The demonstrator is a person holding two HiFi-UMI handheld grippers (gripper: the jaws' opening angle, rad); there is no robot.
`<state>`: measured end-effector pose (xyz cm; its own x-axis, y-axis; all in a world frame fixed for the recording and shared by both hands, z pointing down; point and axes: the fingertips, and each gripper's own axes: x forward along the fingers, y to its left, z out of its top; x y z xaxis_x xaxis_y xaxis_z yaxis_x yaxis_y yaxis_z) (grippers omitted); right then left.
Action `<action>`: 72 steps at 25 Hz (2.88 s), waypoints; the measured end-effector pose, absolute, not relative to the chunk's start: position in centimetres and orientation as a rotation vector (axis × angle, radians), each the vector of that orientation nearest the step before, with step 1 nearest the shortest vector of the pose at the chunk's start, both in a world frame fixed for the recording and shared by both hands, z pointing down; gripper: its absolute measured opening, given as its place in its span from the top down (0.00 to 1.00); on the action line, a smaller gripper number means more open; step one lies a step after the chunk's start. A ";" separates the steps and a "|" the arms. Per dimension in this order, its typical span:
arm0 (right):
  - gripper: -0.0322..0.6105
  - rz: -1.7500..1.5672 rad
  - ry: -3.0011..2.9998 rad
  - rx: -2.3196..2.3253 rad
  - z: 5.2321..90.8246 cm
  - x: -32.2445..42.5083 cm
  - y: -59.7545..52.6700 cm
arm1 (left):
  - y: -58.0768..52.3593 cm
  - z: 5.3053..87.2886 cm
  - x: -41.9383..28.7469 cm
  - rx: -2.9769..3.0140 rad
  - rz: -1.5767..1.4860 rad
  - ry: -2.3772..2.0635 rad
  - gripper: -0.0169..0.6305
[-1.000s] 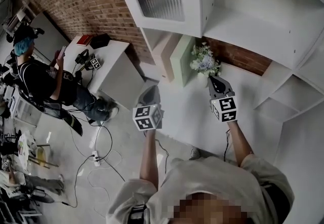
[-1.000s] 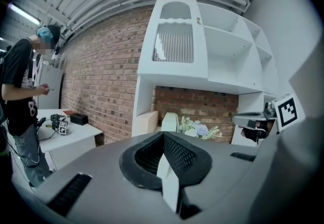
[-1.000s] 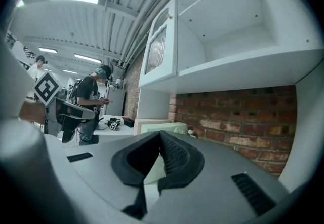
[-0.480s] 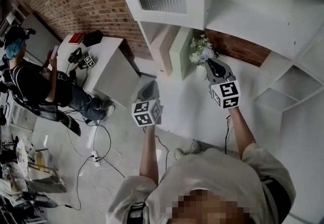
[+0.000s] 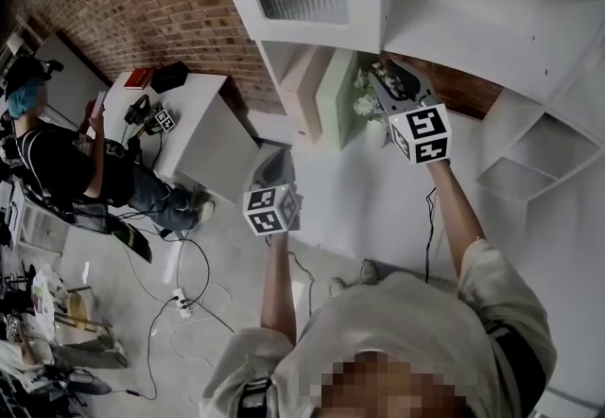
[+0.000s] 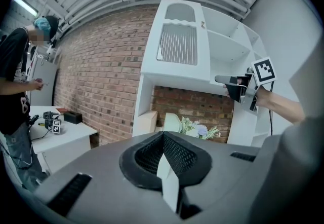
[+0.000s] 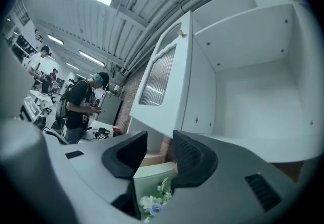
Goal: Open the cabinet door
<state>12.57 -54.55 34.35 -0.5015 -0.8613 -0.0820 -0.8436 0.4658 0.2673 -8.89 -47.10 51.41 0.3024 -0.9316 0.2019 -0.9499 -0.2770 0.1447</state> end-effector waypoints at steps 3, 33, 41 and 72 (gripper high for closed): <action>0.68 -0.453 -2.618 1.553 33.1 12.6 -56.0 | -47.4 51.5 -9.2 2.326 0.115 -1.726 0.93; 0.77 -0.350 -2.672 1.573 32.6 12.8 -58.6 | -47.8 51.9 -10.5 2.322 0.113 -1.722 0.93; 0.77 -0.375 -2.659 1.585 32.3 12.0 -57.4 | -47.4 51.6 -10.7 2.308 0.118 -1.736 0.93; 0.79 -0.323 -2.430 1.879 32.6 6.8 -49.7 | -44.6 50.5 -18.4 2.543 0.082 -1.453 0.93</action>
<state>6.80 -49.69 32.64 -0.2588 -0.9622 -0.0854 -0.9511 0.2383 0.1966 -18.42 -44.55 50.52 0.5120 -0.8454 0.1519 -0.8571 -0.4912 0.1550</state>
